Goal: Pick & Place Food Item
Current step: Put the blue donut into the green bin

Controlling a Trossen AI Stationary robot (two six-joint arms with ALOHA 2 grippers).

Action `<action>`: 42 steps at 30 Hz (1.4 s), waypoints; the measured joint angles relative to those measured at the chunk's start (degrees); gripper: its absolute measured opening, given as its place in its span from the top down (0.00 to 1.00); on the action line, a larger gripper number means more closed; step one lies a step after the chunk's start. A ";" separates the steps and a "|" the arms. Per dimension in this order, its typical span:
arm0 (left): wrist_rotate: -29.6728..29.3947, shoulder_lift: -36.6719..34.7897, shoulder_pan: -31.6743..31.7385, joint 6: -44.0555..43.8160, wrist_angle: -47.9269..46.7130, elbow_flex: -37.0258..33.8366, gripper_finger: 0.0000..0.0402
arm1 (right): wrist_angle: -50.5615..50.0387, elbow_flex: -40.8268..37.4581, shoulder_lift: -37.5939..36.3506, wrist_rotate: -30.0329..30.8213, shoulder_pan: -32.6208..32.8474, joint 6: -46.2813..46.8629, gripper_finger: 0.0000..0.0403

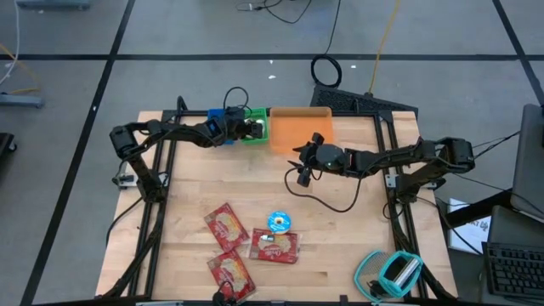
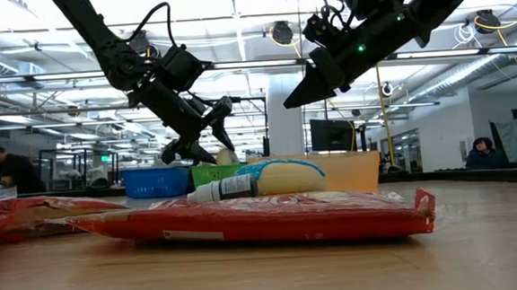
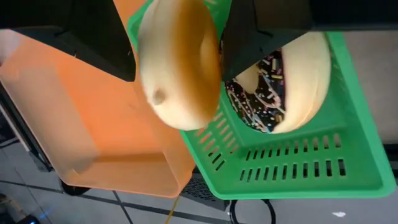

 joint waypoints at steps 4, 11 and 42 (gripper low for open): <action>0.54 -1.08 0.21 0.34 -0.34 0.00 0.41 | -0.48 0.00 0.00 0.00 0.00 0.65 0.51; 0.99 -7.40 0.22 4.44 -4.15 0.02 0.41 | -0.50 0.00 0.02 -0.02 0.11 0.68 0.51; -1.64 -20.65 -29.26 11.31 -5.80 0.02 0.40 | -1.26 2.73 9.11 -5.63 21.16 26.33 0.50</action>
